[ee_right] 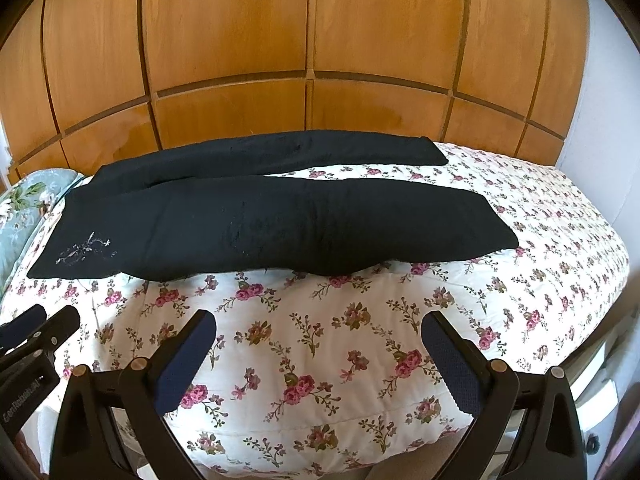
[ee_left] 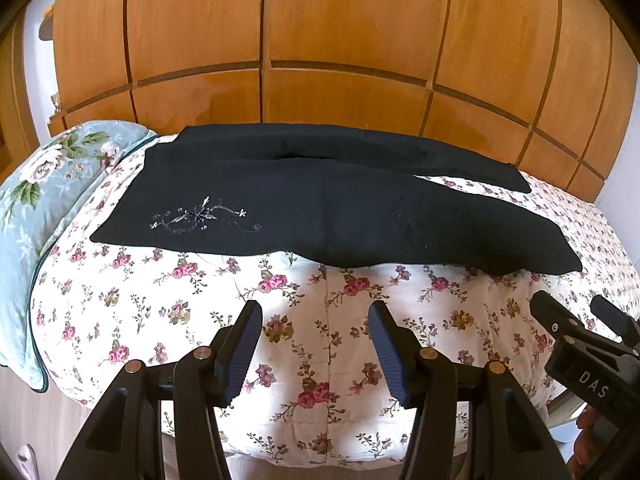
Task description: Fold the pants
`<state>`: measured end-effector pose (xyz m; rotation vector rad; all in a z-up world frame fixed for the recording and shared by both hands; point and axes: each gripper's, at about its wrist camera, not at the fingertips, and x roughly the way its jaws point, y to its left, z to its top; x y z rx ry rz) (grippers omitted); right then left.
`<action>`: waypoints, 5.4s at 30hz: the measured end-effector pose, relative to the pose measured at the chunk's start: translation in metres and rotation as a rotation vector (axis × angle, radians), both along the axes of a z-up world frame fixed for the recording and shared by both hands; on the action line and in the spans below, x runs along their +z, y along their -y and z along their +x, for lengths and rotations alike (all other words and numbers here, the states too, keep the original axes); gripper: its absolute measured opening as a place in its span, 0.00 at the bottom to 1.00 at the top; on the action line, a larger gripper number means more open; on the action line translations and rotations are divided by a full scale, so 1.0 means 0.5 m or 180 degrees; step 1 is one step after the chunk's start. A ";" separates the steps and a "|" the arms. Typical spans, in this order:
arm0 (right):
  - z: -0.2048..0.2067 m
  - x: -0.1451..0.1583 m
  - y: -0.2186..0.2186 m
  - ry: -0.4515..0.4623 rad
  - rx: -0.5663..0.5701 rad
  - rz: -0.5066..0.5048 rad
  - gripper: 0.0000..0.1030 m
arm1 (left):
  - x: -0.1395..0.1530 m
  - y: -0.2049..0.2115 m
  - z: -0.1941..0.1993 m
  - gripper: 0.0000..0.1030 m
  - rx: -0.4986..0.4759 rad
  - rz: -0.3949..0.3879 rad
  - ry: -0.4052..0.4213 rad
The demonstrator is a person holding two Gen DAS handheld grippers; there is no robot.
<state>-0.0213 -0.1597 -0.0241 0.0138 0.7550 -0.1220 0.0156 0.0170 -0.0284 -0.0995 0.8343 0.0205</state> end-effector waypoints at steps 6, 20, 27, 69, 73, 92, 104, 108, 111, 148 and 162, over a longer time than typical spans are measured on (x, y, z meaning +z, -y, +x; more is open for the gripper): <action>0.014 -0.003 0.019 0.0222 0.0263 0.0073 1.00 | -0.045 -0.032 0.024 0.55 -0.0176 -0.0318 -0.0248; 0.101 -0.152 0.283 -0.0312 -0.0190 0.1835 0.99 | -0.164 -0.248 0.088 0.53 0.0519 -0.1104 -0.0471; 0.133 -0.181 0.431 0.0078 -0.0660 0.2573 0.83 | -0.182 -0.354 0.125 0.53 0.0964 -0.1295 -0.0092; 0.106 -0.117 0.546 0.0704 -0.0825 0.2232 0.08 | -0.124 -0.486 0.040 0.06 0.1067 -0.1816 0.0483; 0.061 -0.121 0.556 0.0680 -0.0852 0.2222 0.08 | -0.134 -0.468 -0.032 0.06 0.1031 -0.1732 0.0495; 0.012 -0.193 0.642 0.0502 -0.1217 0.2432 0.39 | -0.213 -0.545 -0.092 0.39 0.1584 -0.1819 0.0502; -0.002 -0.183 0.643 0.0418 -0.1512 0.1765 0.09 | -0.204 -0.533 -0.055 0.19 0.1423 -0.1030 0.0348; -0.018 -0.138 0.634 0.0436 -0.1835 0.1243 0.34 | -0.191 -0.578 -0.081 0.32 0.1649 -0.1079 0.0369; -0.048 -0.082 0.625 0.0731 -0.2095 0.0930 0.35 | -0.169 -0.634 -0.106 0.32 0.2063 -0.1028 0.0430; 0.316 -0.185 0.180 0.0042 0.0287 0.0654 0.60 | -0.186 -0.678 0.592 0.40 0.1105 -0.0695 -0.0251; 0.317 -0.187 0.179 0.0056 0.0291 0.0637 0.60 | -0.034 -0.617 0.492 0.07 0.1016 -0.0600 0.0444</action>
